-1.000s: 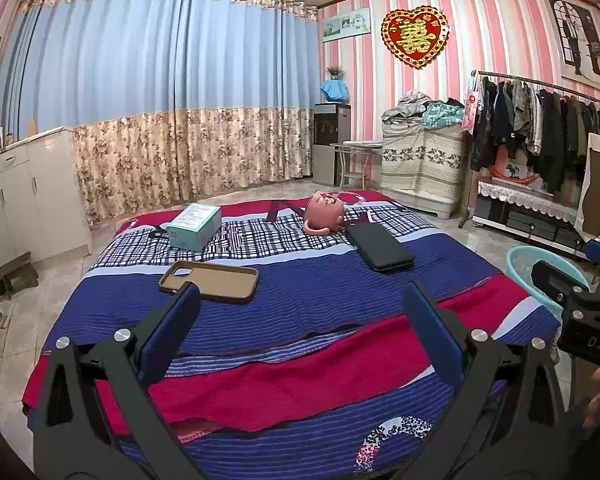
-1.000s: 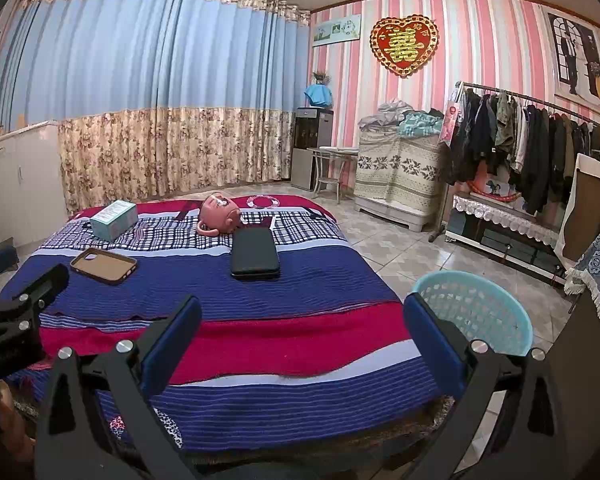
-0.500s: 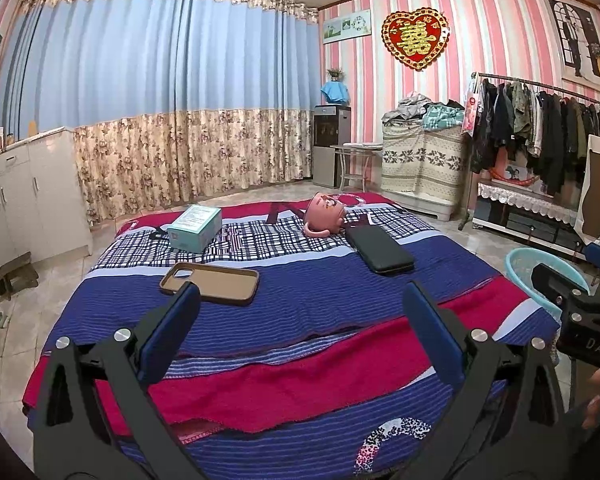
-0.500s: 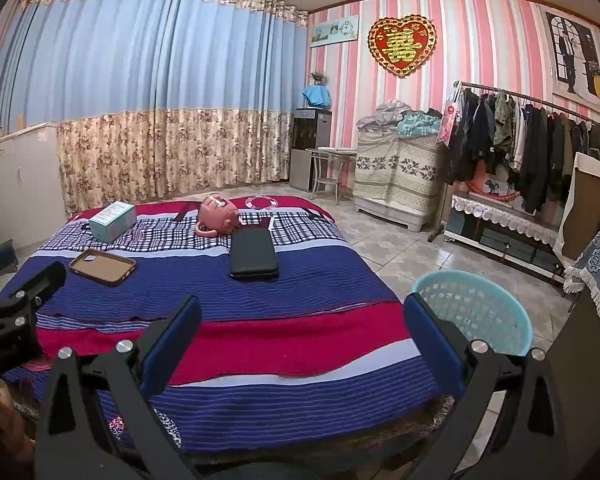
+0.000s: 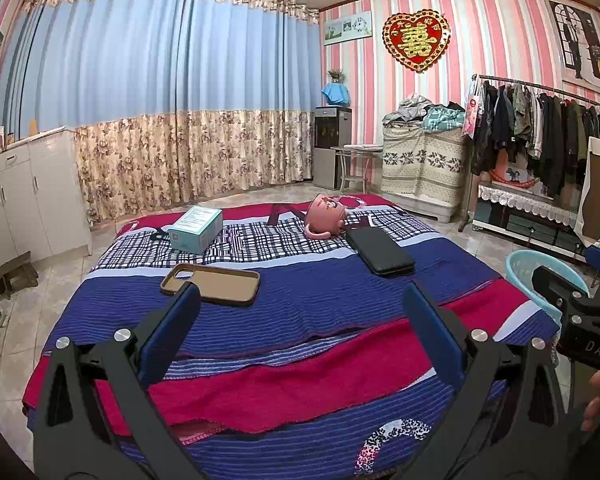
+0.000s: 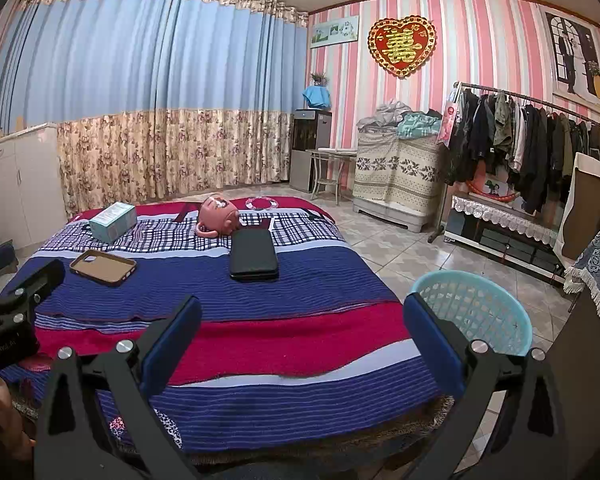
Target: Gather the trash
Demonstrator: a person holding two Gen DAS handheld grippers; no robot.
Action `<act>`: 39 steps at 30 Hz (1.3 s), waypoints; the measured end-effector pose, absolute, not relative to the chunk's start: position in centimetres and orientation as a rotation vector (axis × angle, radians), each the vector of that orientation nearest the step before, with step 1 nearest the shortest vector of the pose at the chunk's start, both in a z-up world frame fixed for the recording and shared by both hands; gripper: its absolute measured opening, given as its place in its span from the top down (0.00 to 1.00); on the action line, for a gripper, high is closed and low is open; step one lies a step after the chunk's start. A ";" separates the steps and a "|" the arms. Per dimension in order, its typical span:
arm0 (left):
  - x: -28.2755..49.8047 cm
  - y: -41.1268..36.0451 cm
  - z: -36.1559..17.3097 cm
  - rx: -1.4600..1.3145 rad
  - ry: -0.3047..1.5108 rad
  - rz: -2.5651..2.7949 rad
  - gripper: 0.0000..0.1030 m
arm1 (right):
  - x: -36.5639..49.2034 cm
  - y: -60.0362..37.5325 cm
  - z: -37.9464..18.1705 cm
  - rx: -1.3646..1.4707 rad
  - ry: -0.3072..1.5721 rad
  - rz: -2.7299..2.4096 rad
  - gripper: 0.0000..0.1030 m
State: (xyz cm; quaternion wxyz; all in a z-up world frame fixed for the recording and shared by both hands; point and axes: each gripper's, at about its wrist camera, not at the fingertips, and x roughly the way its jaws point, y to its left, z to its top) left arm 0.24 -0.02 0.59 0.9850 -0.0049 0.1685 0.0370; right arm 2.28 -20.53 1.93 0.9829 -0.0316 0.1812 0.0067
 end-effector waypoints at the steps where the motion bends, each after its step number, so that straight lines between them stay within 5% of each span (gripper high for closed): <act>1: 0.2 0.0 0.6 -0.010 0.339 0.074 0.05 | 2.3 -20.5 1.9 -0.064 0.365 0.013 0.04; 39: 0.3 0.2 0.6 -0.015 0.336 0.077 0.05 | 2.3 -20.3 1.8 -0.063 0.362 0.015 0.04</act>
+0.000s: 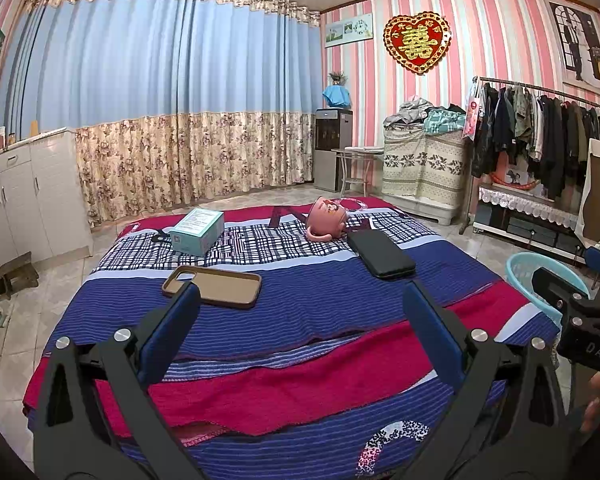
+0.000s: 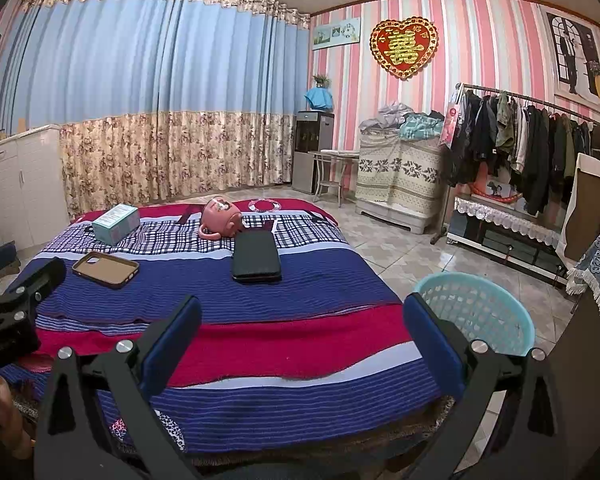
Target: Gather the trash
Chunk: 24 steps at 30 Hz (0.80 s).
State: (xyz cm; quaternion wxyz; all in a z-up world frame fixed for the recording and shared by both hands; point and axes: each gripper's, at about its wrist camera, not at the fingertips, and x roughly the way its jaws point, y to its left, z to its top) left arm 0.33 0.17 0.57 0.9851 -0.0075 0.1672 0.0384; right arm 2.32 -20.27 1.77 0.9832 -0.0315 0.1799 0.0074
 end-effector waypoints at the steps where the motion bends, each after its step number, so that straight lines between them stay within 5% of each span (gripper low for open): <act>1: 0.4 0.2 0.6 -0.016 0.336 0.077 0.05 | 2.3 -20.3 1.8 -0.064 0.362 0.015 0.04; 24: 0.3 0.2 0.7 -0.012 0.340 0.072 0.05 | 2.3 -20.1 1.7 -0.062 0.361 0.015 0.04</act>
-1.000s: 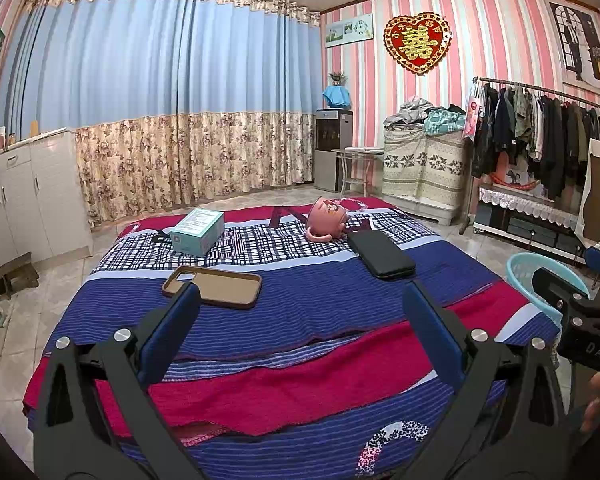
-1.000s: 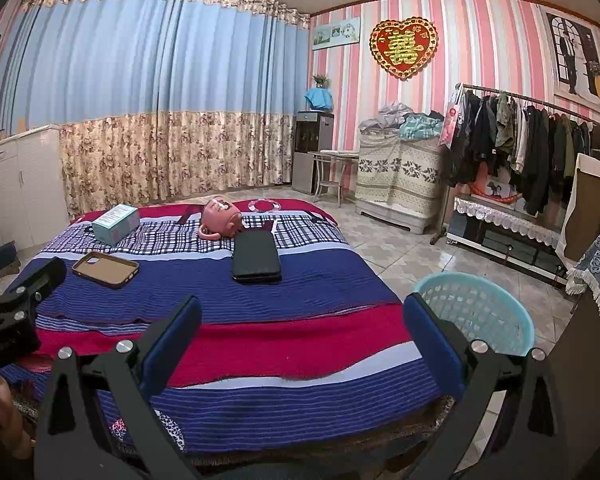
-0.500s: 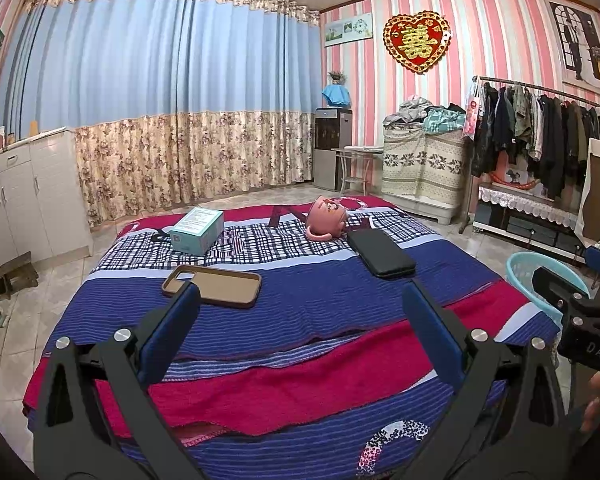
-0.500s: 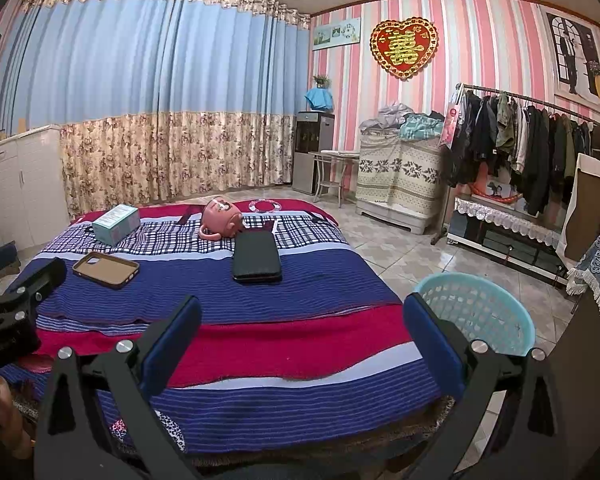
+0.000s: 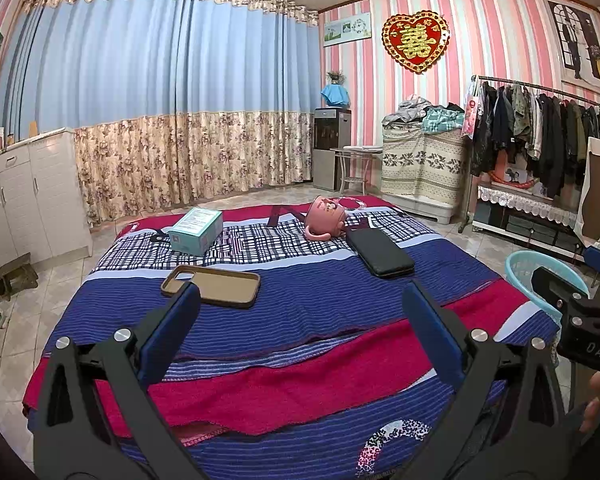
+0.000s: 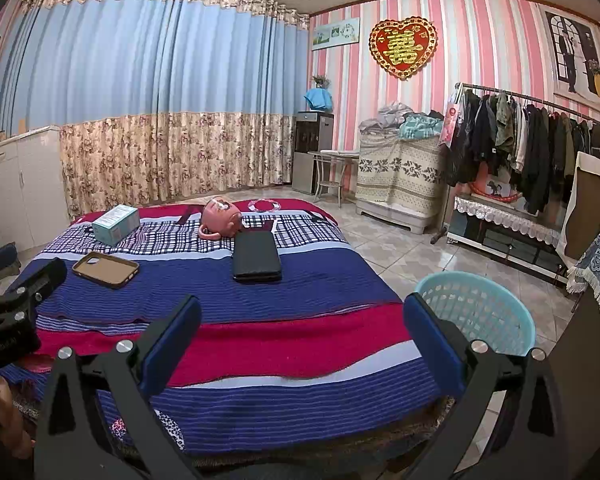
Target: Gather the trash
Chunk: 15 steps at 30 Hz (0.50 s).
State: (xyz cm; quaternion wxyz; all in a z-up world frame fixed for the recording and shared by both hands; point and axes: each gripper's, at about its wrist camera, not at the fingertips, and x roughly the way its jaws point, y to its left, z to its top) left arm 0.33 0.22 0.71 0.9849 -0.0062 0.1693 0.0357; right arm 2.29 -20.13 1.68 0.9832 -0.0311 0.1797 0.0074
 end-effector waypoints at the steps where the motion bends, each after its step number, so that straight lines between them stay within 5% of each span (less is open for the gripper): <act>1: 0.3 0.2 0.7 -0.013 0.340 0.071 0.05 | 2.3 -20.1 1.7 -0.063 0.362 0.015 0.04; 15: 0.3 0.2 0.7 -0.016 0.339 0.076 0.05 | 2.3 -20.2 1.6 -0.061 0.361 0.015 0.04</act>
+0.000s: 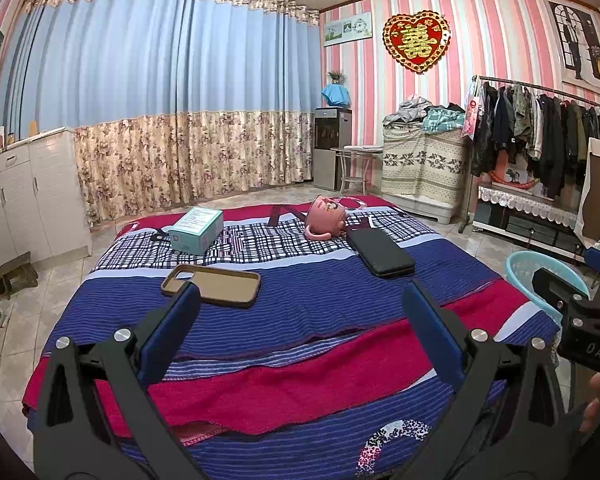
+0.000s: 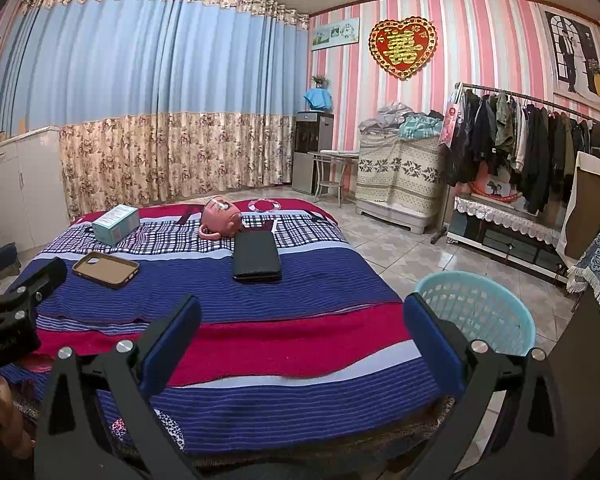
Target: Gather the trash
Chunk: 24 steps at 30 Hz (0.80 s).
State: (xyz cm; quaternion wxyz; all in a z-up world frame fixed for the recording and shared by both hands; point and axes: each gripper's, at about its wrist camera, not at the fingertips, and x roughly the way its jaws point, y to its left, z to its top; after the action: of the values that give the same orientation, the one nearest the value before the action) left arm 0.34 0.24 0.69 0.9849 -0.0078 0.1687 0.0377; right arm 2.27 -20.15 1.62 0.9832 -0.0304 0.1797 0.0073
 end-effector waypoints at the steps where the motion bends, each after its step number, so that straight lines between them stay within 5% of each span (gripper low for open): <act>1: 0.4 0.3 0.8 -0.017 0.340 0.077 0.05 | 2.3 -20.2 1.6 -0.060 0.362 0.015 0.04; 24: 0.6 0.3 0.7 -0.021 0.342 0.078 0.05 | 2.3 -20.1 1.6 -0.061 0.360 0.016 0.04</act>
State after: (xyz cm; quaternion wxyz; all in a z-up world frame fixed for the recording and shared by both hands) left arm 0.65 0.33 0.72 0.9846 -0.0106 0.1703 0.0388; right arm 2.26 -20.06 1.57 0.9833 -0.0302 0.1791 0.0079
